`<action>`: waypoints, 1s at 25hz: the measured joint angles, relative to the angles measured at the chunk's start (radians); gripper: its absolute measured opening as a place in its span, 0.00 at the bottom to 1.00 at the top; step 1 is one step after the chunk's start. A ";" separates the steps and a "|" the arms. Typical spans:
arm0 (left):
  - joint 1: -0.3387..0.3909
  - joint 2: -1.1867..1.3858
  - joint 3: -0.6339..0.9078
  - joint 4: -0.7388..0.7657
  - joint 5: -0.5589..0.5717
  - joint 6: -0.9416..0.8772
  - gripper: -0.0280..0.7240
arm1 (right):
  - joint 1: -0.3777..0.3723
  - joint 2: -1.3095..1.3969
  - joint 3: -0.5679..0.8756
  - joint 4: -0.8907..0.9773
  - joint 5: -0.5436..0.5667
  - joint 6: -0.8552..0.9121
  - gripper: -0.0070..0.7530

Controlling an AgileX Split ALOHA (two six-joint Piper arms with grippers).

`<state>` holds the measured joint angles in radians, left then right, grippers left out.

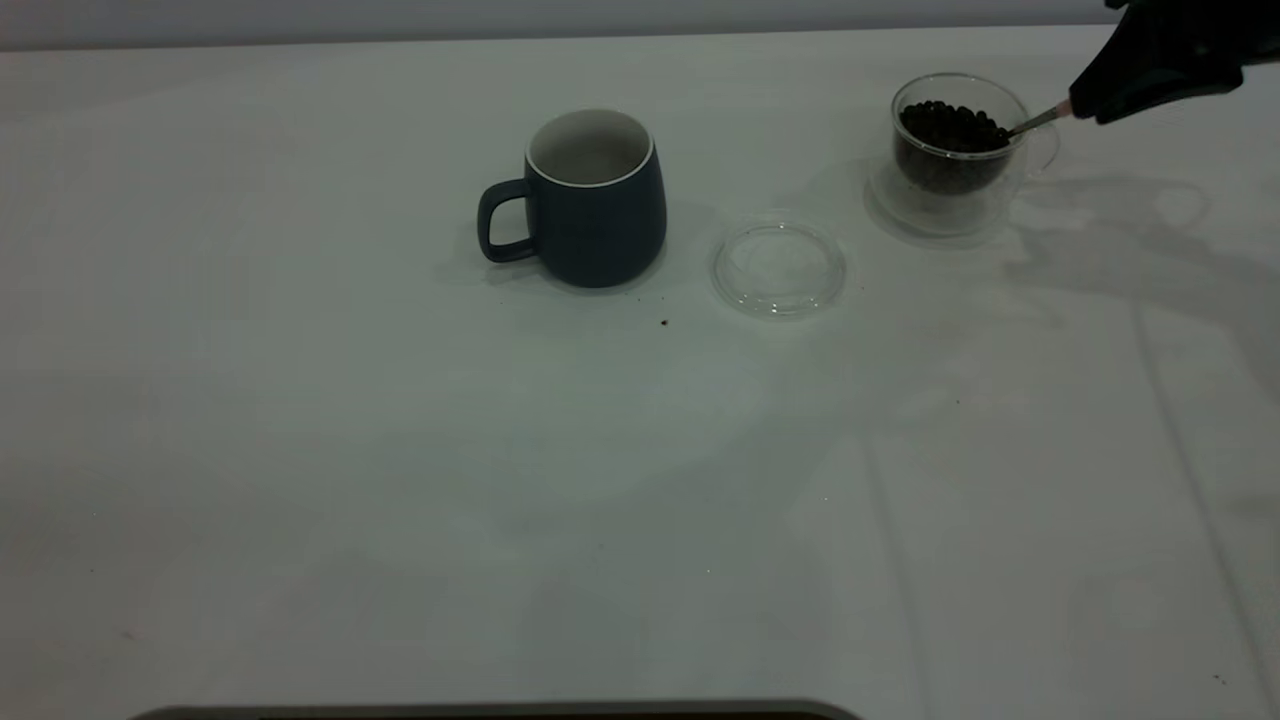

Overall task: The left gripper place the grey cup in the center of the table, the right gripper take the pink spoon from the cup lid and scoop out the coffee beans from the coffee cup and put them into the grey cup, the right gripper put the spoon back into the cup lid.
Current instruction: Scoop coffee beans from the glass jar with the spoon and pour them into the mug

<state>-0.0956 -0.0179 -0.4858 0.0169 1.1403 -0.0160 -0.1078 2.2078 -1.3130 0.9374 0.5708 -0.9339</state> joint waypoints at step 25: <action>0.000 0.000 0.000 0.000 0.000 0.002 0.79 | -0.173 0.173 -0.005 0.455 0.279 -0.152 0.14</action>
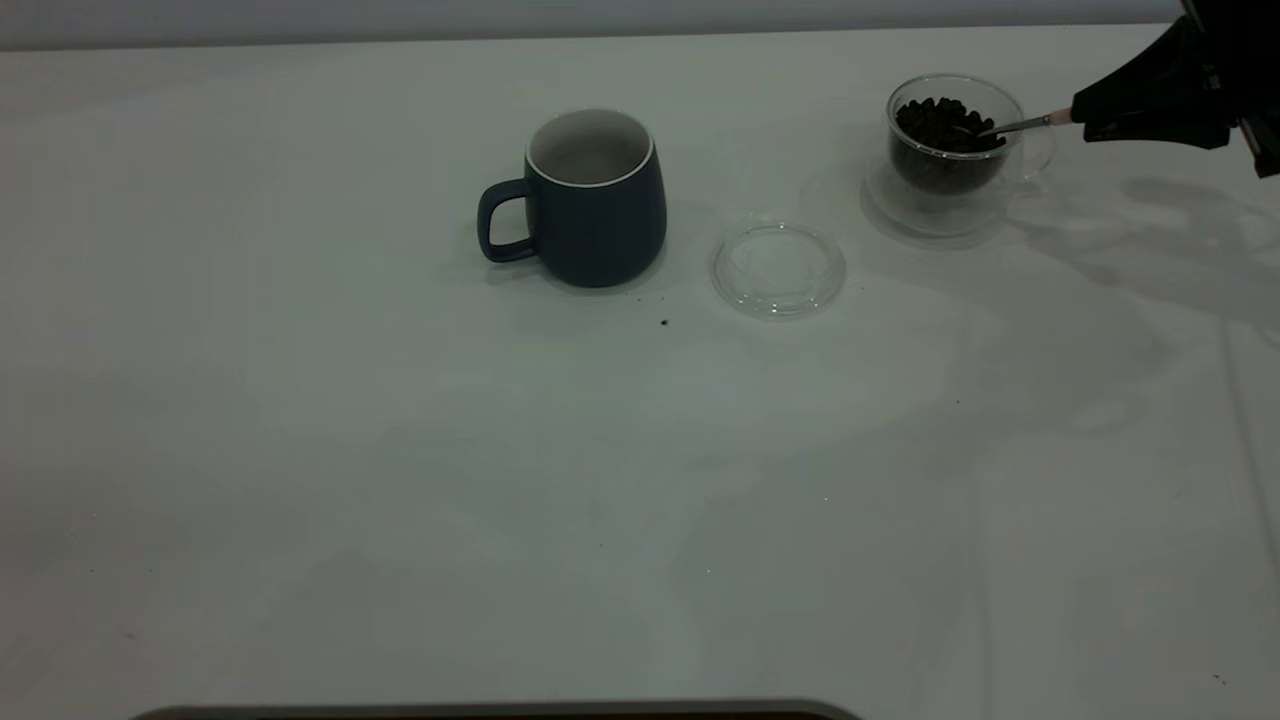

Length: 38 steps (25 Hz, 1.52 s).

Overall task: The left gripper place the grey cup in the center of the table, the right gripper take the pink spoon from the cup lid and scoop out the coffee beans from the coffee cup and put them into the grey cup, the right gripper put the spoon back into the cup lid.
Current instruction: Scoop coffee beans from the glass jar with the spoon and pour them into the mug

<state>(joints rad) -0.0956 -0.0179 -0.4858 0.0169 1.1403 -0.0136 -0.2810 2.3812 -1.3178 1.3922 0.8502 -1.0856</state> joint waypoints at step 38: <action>0.000 0.000 0.000 -0.001 0.000 -0.002 0.79 | -0.084 0.068 0.002 0.147 0.288 -0.092 0.14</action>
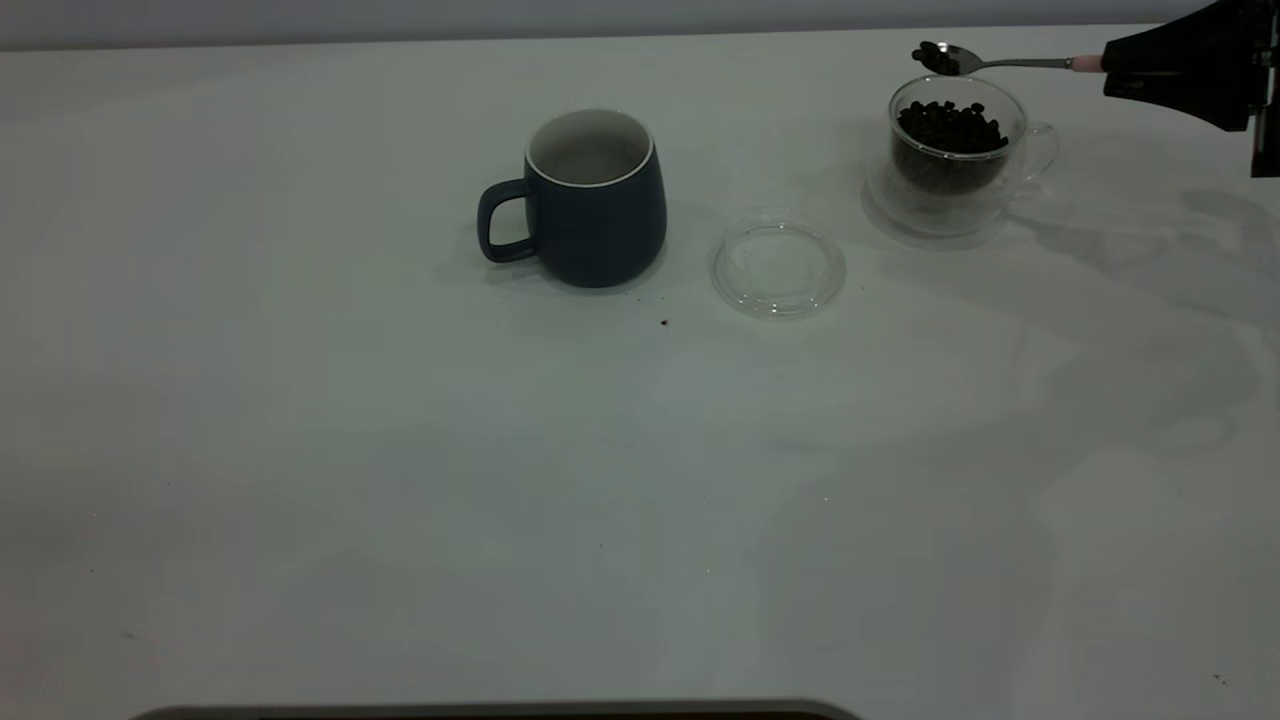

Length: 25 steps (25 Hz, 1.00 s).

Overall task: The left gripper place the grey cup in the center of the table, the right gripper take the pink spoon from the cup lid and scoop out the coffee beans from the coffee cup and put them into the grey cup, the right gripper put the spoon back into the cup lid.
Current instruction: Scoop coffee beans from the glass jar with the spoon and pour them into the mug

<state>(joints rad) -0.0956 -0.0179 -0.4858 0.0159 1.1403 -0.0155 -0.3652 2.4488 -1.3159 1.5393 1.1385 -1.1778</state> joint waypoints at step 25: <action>0.000 0.000 0.000 0.000 0.000 0.002 0.79 | 0.443 0.000 0.000 0.227 0.000 -0.014 0.14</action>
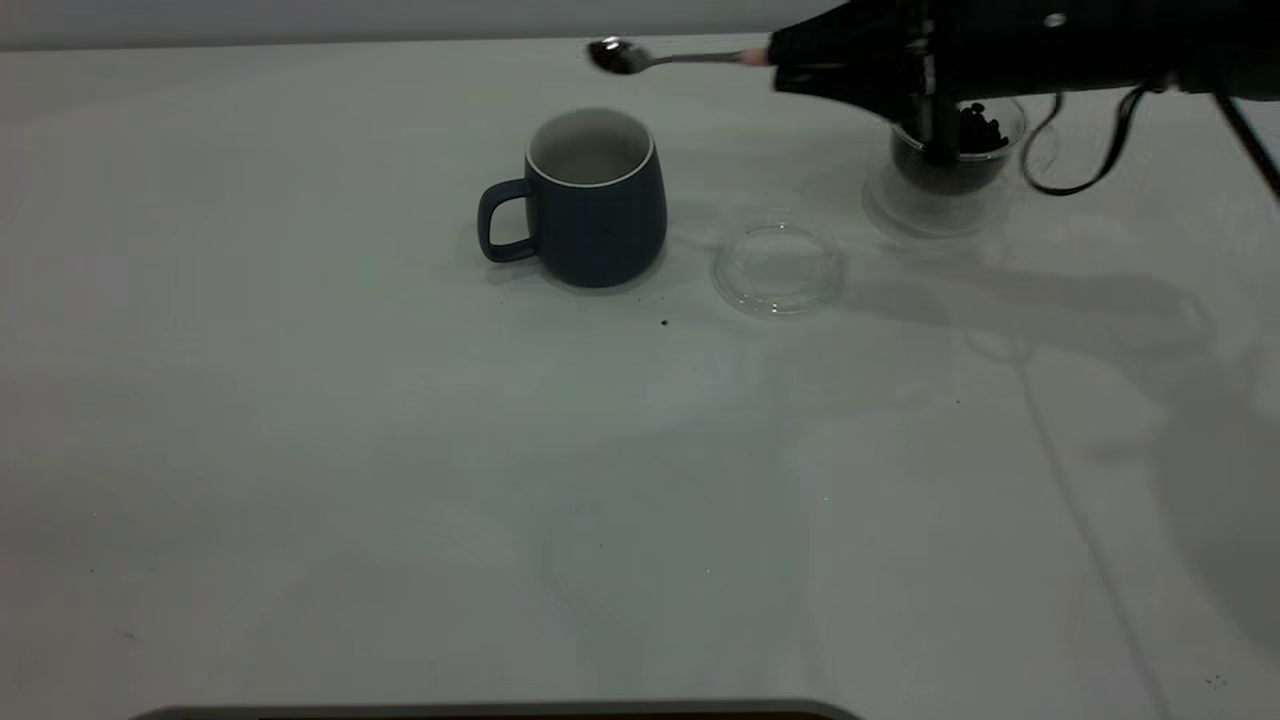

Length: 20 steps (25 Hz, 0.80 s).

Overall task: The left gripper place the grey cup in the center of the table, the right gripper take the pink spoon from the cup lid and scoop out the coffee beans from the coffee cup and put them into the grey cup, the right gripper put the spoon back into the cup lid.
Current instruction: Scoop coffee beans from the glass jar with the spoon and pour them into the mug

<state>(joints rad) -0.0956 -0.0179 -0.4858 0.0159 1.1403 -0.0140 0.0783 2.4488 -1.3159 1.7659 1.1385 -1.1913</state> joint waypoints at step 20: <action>0.000 0.000 0.000 0.000 0.000 -0.003 0.79 | 0.034 -0.056 0.008 -0.007 -0.187 -0.794 0.14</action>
<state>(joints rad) -0.0956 -0.0179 -0.4858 0.0159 1.1403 -0.0165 0.1120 2.3933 -1.3076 1.7592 0.9511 -1.9848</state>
